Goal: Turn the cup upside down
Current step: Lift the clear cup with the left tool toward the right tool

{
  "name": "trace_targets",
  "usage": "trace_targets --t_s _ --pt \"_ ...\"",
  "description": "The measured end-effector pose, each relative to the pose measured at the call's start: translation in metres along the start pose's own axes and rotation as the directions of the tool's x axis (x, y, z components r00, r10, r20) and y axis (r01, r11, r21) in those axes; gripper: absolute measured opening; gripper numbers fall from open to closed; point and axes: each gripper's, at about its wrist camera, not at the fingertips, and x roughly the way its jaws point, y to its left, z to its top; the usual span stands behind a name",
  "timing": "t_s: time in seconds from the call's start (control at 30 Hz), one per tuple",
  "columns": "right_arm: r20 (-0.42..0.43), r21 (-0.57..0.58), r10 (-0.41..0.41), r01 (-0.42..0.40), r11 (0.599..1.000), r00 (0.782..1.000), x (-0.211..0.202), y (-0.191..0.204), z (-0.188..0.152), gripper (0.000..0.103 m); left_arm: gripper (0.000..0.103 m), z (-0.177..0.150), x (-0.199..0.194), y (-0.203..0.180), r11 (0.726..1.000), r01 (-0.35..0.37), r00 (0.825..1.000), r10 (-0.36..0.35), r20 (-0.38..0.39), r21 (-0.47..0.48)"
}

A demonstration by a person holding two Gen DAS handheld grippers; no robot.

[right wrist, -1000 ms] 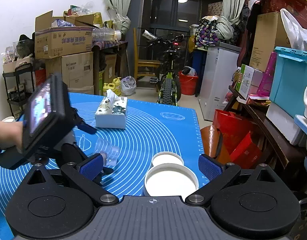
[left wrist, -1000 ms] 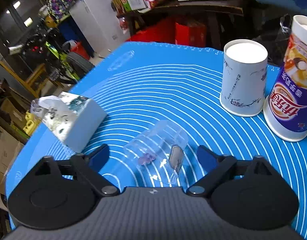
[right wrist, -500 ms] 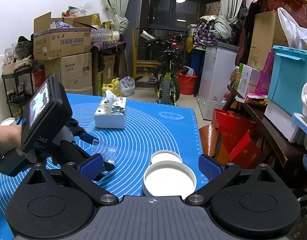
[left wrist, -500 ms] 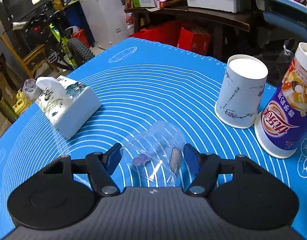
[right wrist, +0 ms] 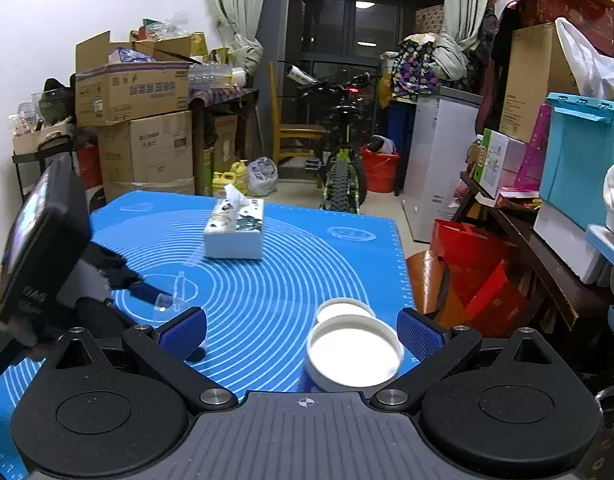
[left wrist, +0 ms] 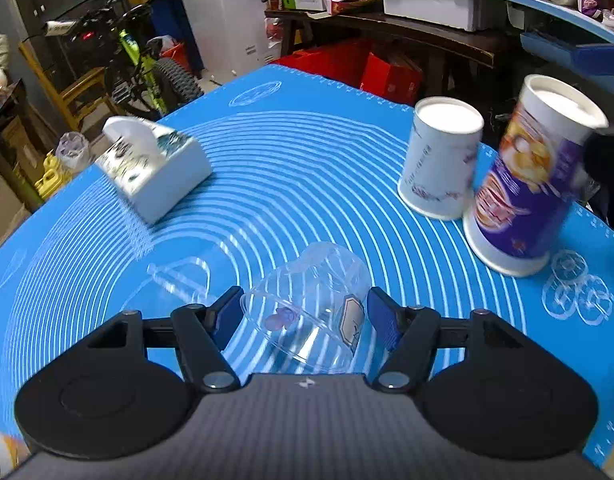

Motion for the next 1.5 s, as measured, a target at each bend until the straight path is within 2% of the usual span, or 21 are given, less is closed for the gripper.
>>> trace_targets --t_s 0.27,0.43,0.6,0.73,1.0,1.03,1.1,1.13,1.3,1.5 --pt "0.000 -0.012 0.048 -0.048 0.999 0.999 -0.011 0.019 -0.005 0.101 0.068 -0.034 -0.036 -0.008 0.989 -0.108 0.994 0.108 0.001 -0.102" --pt "-0.010 -0.021 0.074 -0.075 0.997 0.997 -0.016 0.030 -0.008 0.101 0.068 -0.052 -0.056 -0.017 0.979 -0.141 0.989 0.144 0.011 -0.149" --pt "-0.028 -0.030 0.092 -0.093 0.995 0.995 -0.017 0.039 -0.013 0.101 0.068 -0.064 -0.059 -0.019 0.952 -0.221 0.975 0.214 -0.056 -0.212" --pt "-0.047 -0.032 0.096 -0.098 0.995 0.994 -0.016 0.044 -0.016 0.101 0.068 -0.073 -0.053 -0.018 0.940 -0.244 0.969 0.231 -0.084 -0.237" --pt "-0.070 -0.041 0.087 -0.090 0.995 0.994 -0.015 0.048 -0.020 0.101 0.070 -0.080 -0.049 -0.014 0.938 -0.234 0.972 0.219 -0.087 -0.255" --pt "-0.070 -0.041 0.086 -0.089 0.995 0.994 -0.015 0.048 -0.020 0.101 0.071 -0.080 -0.048 -0.014 0.938 -0.228 0.973 0.211 -0.093 -0.260" --pt "-0.070 -0.042 0.086 -0.089 0.995 0.994 -0.015 0.048 -0.020 0.101 0.081 -0.082 -0.048 -0.014 0.932 -0.246 0.968 0.225 -0.109 -0.265" --pt "-0.070 -0.042 0.087 -0.090 0.995 0.994 -0.015 0.047 -0.020 0.101 0.084 -0.082 -0.048 -0.014 0.931 -0.254 0.967 0.234 -0.104 -0.263" --pt "-0.074 -0.041 0.083 -0.087 0.995 0.994 -0.015 0.046 -0.020 0.101 0.085 -0.083 -0.055 -0.014 0.935 -0.233 0.972 0.222 -0.073 -0.268" --pt "-0.074 -0.044 0.088 -0.091 0.995 0.993 -0.019 0.048 -0.021 0.101 0.087 -0.082 -0.069 -0.012 0.935 -0.178 0.982 0.186 -0.004 -0.305"
